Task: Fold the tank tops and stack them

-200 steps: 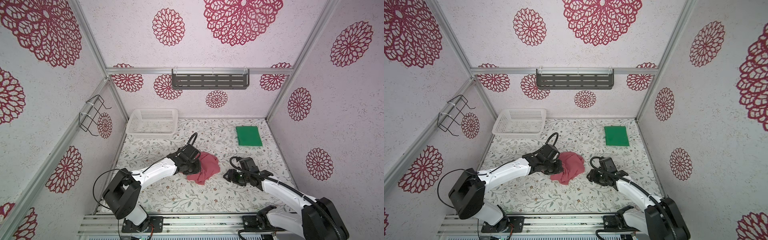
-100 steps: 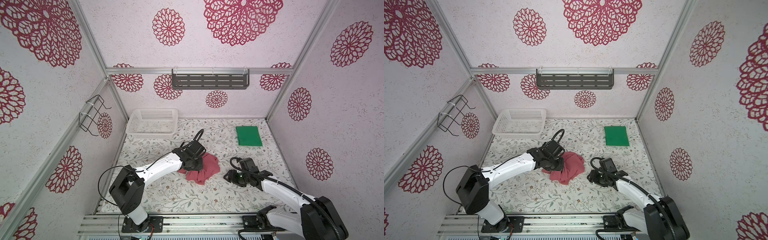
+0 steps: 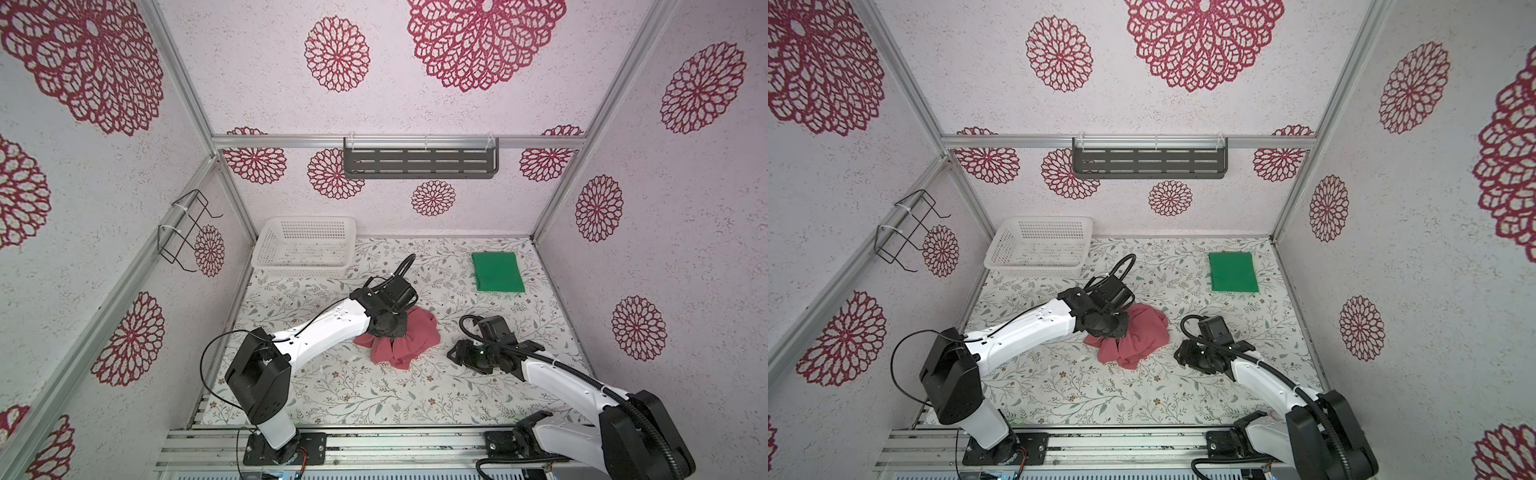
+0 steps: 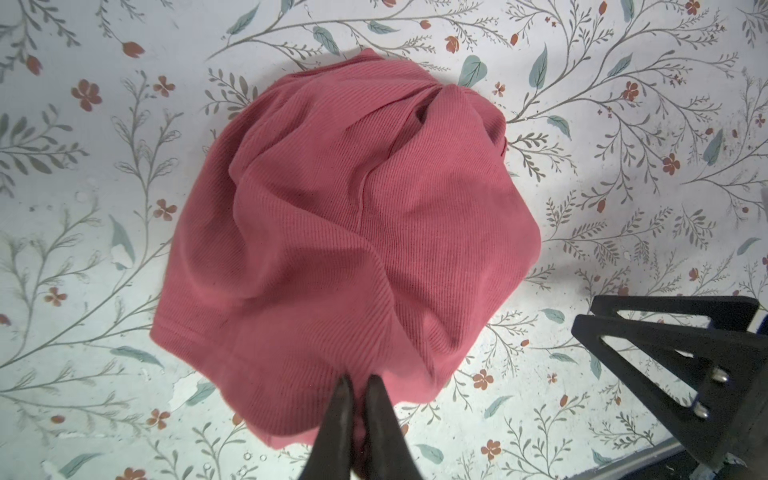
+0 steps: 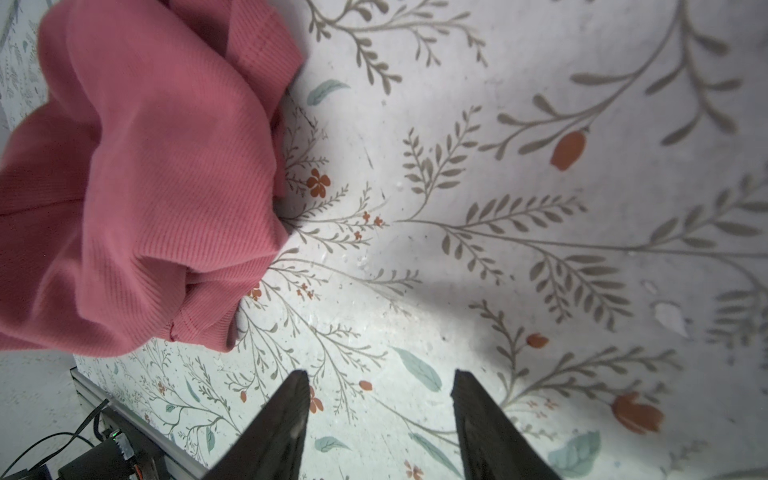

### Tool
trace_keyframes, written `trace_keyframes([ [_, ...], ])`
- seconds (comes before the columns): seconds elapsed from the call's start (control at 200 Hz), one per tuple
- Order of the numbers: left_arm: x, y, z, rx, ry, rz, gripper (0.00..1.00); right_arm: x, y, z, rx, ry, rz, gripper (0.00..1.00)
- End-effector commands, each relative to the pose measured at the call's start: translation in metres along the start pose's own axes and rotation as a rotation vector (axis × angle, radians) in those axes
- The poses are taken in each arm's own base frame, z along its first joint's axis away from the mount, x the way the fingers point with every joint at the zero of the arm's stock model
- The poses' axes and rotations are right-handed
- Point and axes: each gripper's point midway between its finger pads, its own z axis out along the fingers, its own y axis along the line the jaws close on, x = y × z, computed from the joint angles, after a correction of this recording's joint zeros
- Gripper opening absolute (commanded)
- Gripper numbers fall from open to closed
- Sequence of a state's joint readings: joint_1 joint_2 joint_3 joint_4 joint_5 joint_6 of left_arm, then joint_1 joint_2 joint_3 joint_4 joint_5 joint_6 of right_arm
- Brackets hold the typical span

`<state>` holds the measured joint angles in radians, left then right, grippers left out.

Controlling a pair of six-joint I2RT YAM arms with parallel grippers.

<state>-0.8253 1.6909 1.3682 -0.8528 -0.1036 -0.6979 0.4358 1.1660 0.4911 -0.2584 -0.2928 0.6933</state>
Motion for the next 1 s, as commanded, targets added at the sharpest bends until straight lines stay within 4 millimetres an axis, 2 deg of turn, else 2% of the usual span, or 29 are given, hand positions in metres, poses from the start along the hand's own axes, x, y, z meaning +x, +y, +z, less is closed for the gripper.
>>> trace_keyframes([
  [0.0,-0.005,0.001,-0.009,-0.036,-0.014,0.042,0.10,-0.004,0.004,0.000,-0.008,-0.010,-0.024,0.59],
  [0.085,-0.012,0.003,-0.020,-0.054,-0.039,0.066,0.00,-0.005,0.005,0.001,-0.015,-0.009,-0.021,0.59],
  [0.12,-0.017,0.004,-0.028,-0.060,-0.059,0.074,0.00,-0.005,0.007,0.001,-0.022,-0.010,-0.023,0.58],
  [0.205,-0.040,0.002,-0.055,-0.012,-0.138,0.060,0.00,-0.006,0.012,0.001,-0.048,-0.013,-0.022,0.58],
  [0.315,-0.073,0.000,-0.099,0.179,-0.264,-0.025,0.00,-0.006,0.022,0.002,-0.086,-0.007,-0.028,0.58],
  [0.38,-0.087,0.020,-0.121,0.246,-0.329,-0.112,0.00,-0.004,0.030,0.005,-0.102,0.001,-0.045,0.58],
  [0.455,-0.092,0.050,-0.133,0.304,-0.377,-0.227,0.00,-0.004,0.045,0.011,-0.128,0.003,-0.073,0.57],
  [0.555,-0.082,0.096,-0.127,0.305,-0.392,-0.357,0.00,-0.005,0.073,0.023,-0.171,0.011,-0.120,0.57],
  [0.706,-0.044,0.148,-0.089,0.277,-0.335,-0.515,0.00,-0.007,0.112,0.043,-0.221,0.031,-0.169,0.57],
  [0.801,-0.015,0.166,-0.061,0.266,-0.287,-0.596,0.00,-0.006,0.133,0.051,-0.242,0.041,-0.198,0.56],
  [0.861,-0.002,0.171,-0.047,0.302,-0.270,-0.649,0.00,-0.005,0.143,0.056,-0.247,0.049,-0.215,0.56],
  [0.936,0.007,0.174,-0.039,0.324,-0.266,-0.685,0.00,-0.002,0.150,0.066,-0.240,0.062,-0.228,0.55],
  [0.996,0.009,0.174,-0.040,0.325,-0.261,-0.679,0.00,0.001,0.151,0.078,-0.215,0.075,-0.227,0.56],
])
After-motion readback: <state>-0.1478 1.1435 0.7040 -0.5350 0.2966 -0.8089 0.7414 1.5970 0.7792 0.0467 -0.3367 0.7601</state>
